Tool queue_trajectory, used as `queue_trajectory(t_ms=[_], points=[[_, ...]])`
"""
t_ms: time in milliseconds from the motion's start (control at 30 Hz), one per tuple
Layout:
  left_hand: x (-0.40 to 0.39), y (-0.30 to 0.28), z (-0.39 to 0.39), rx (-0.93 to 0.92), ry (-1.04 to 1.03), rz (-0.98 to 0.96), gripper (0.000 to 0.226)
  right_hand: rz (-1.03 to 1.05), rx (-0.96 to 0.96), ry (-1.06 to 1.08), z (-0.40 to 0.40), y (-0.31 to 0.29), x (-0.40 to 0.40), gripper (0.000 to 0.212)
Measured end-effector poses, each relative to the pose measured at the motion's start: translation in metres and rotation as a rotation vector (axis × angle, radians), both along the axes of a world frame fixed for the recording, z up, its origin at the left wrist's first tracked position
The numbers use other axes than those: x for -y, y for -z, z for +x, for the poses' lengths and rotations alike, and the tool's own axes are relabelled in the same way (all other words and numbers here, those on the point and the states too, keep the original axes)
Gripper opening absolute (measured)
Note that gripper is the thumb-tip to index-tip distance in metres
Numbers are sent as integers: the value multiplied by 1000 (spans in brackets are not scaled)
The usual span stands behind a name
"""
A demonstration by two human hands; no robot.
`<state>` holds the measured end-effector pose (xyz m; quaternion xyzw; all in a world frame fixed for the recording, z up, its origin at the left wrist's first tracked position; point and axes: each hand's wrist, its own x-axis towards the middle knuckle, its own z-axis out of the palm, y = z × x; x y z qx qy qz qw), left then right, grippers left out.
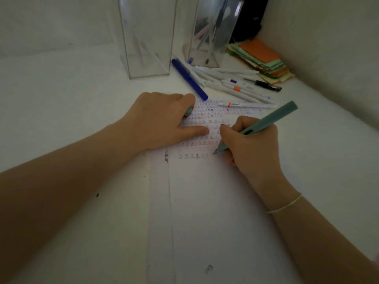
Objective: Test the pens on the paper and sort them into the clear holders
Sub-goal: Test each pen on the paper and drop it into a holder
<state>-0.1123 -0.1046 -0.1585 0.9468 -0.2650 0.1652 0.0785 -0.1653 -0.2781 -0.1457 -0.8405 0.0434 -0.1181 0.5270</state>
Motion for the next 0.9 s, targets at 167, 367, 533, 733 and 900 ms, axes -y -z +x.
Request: queue_trajectory(t_ms=[167,367,533,733,900], points=[[0,0,0,6,7,1,55,8,-8,5,0,-2,-2,25],[0,0,-1,-6,19,-6,53,-24,22,29,0,0,-1,25],[0,-1,-1,-13,19,-5,53,8,4,7,-2,-2,-2,26],[-1,-2,-2,-13,13,-14,56,-11,9,14,-1,-2,-2,27],[0,-2,-3,-19,18,-16,53,25,6,1,-2,-1,-1,26]])
